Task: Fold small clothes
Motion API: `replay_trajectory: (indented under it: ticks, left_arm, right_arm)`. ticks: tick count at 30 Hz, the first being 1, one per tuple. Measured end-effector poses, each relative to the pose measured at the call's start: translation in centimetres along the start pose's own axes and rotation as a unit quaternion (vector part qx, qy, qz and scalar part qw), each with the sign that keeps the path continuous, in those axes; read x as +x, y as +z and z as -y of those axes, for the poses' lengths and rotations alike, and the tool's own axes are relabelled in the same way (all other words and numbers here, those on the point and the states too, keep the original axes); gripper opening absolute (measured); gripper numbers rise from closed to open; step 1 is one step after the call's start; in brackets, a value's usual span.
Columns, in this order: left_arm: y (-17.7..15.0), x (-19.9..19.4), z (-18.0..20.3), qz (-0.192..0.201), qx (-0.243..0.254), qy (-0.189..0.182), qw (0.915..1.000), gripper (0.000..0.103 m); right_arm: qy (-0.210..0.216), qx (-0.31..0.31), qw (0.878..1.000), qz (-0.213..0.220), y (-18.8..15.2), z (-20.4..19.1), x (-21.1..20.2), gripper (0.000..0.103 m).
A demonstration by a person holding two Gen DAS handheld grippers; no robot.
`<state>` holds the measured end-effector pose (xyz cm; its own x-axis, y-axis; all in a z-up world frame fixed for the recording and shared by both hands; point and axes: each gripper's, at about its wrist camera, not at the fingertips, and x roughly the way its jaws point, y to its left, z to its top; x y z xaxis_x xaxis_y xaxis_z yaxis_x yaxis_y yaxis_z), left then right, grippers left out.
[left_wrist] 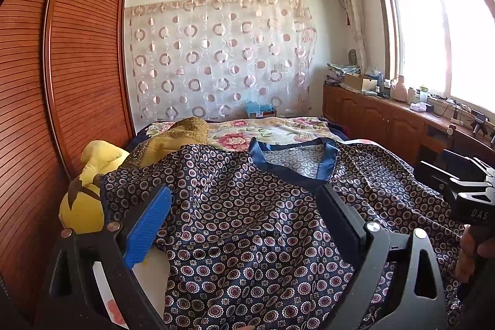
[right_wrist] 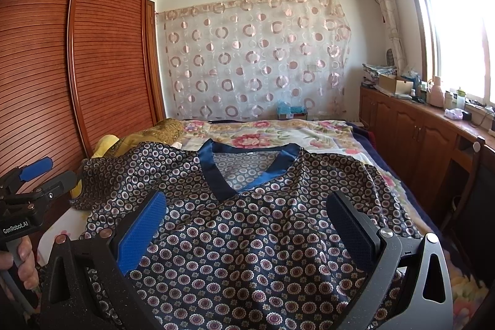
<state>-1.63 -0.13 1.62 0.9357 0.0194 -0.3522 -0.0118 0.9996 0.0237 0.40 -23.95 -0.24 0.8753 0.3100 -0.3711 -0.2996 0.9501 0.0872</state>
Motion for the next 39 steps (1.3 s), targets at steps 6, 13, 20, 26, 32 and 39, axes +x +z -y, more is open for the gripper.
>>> replay_trajectory:
  ticks: [6, 13, 20, 26, 32, 39]
  left_arm:
    - [-0.3, 0.1, 0.0, -0.003, -0.002, 0.0, 1.0, 0.095]
    - [-0.7, 0.5, -0.5, -0.012, -0.007, -0.004, 0.9999, 0.095]
    - [-1.8, 1.5, -2.1, -0.041, -0.015, -0.006, 0.999, 0.095]
    - [-2.7, 2.2, -4.4, -0.059, -0.031, -0.004, 0.9978, 0.095]
    - [-3.9, 3.0, -7.0, -0.081, -0.03, -0.001, 0.9962, 0.095]
    - [-4.9, 3.9, -10.6, -0.103, -0.04, 0.006, 0.9939, 0.094]
  right_arm:
    - [0.001, 0.0, 1.0, 0.0, -0.1, -0.1, 0.1, 0.103]
    - [0.007, 0.0, 1.0, -0.002, -0.3, -0.3, 0.3, 0.103]
    - [0.029, 0.006, 0.999, -0.015, -0.6, 0.1, 1.4, 0.103]
    - [0.033, 0.003, 0.999, -0.026, -0.5, 0.2, 2.2, 0.103]
    - [0.035, -0.01, 0.999, -0.04, -0.3, -0.9, 2.9, 0.103]
    - [0.048, -0.033, 0.996, -0.061, -0.3, -2.6, 4.8, 0.103]
